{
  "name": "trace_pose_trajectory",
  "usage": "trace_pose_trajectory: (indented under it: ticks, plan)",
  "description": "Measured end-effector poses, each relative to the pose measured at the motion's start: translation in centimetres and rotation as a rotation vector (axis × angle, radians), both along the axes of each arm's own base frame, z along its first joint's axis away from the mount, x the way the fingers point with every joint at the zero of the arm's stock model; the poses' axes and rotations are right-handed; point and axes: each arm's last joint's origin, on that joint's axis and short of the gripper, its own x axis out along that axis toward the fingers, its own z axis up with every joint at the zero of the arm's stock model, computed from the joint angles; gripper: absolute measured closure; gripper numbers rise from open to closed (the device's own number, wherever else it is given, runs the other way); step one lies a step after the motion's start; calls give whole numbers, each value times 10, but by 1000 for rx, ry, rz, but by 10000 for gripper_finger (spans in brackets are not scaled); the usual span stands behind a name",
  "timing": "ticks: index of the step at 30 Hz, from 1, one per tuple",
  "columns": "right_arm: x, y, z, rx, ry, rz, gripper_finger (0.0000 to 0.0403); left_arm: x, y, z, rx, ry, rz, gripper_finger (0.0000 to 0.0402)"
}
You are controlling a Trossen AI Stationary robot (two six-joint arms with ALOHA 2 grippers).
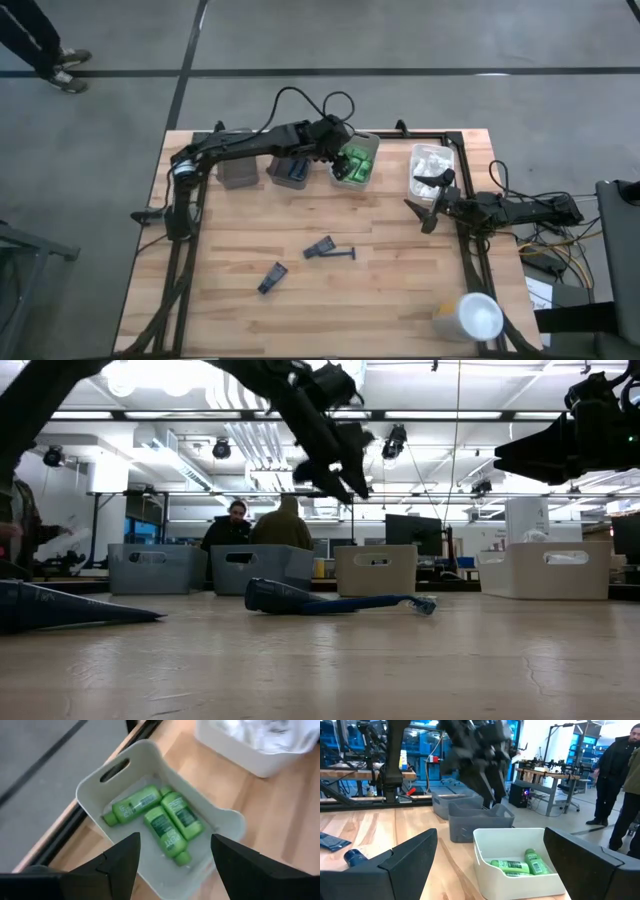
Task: Pick & Place Travel size toiletries
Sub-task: Put the blue shave cream into the left black bin
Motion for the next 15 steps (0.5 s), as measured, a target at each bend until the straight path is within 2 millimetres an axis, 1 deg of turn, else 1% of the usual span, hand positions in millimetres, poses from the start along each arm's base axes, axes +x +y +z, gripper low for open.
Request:
trace_pose_trajectory:
  ticks: [3, 6, 11, 15]
  plan:
    - [0, 0, 0, 0, 0, 0, 39, -5, -13, 15, 46, -17, -45, 161]
    - [0, 0, 0, 2, 0, 0, 39, -9, -26, 23, 84, -16, -74, 167]
    - [0, 0, 0, 0, 0, 0, 39, -22, -47, 27, 102, -4, -108, 176]
    - [0, 0, 0, 1, 0, 0, 39, -36, -63, 23, 91, 16, -133, 179]
